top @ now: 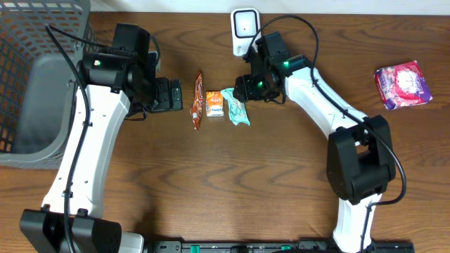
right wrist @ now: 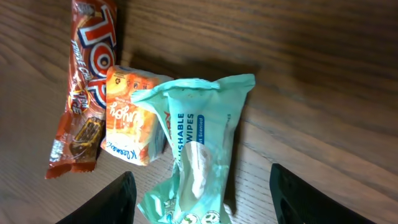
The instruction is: Scan the item barcode
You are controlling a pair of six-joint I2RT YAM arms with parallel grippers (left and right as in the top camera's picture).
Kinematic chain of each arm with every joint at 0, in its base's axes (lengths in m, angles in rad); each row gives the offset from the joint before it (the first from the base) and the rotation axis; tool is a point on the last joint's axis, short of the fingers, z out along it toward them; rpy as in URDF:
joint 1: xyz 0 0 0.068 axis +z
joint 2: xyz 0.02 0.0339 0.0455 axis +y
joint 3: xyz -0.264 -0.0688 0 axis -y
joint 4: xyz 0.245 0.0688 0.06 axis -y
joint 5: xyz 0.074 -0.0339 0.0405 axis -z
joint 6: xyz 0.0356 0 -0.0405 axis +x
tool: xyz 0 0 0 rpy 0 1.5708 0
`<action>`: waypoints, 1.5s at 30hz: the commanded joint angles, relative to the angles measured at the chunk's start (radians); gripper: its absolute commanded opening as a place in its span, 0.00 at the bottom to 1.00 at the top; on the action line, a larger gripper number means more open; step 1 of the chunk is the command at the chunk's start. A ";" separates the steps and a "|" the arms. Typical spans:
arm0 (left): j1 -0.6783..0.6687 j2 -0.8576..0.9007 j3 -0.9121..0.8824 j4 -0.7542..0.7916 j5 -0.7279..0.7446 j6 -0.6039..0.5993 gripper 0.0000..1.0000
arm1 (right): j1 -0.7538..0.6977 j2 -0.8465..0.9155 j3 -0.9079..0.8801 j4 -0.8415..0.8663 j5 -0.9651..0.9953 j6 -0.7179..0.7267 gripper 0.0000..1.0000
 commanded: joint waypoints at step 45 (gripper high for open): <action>0.000 0.002 -0.003 -0.003 -0.010 -0.005 0.98 | -0.015 0.063 -0.086 0.143 -0.325 0.132 0.01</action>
